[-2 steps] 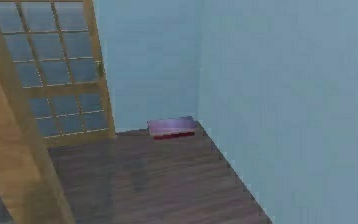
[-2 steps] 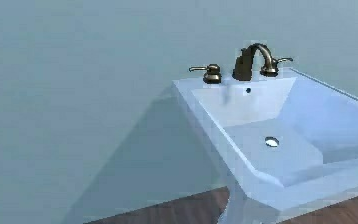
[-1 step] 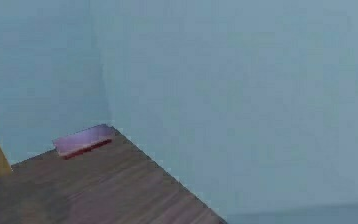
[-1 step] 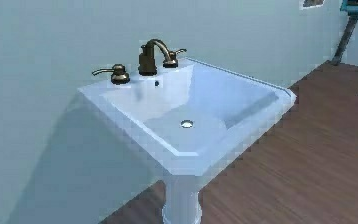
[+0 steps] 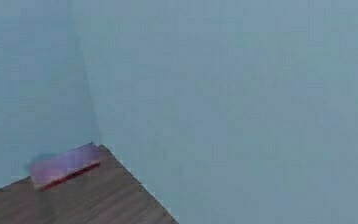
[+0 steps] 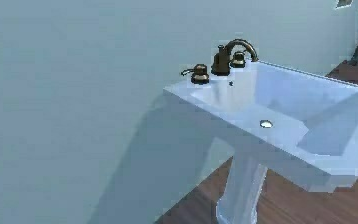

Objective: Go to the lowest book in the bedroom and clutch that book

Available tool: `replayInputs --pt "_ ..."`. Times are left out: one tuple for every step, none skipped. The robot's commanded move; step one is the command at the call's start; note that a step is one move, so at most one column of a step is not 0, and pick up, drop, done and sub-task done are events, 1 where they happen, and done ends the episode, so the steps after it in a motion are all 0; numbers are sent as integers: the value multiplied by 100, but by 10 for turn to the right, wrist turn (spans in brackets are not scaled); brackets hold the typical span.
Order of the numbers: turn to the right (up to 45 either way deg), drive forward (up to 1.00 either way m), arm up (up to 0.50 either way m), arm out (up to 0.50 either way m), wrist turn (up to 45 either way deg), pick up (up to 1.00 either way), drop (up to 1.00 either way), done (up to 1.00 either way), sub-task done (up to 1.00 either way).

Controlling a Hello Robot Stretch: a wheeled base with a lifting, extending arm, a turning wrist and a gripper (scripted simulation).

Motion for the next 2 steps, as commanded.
replayInputs --pt "-360 0 0 0 0 0 0 0 0" --pt "-30 0 0 0 0 0 0 0 0"
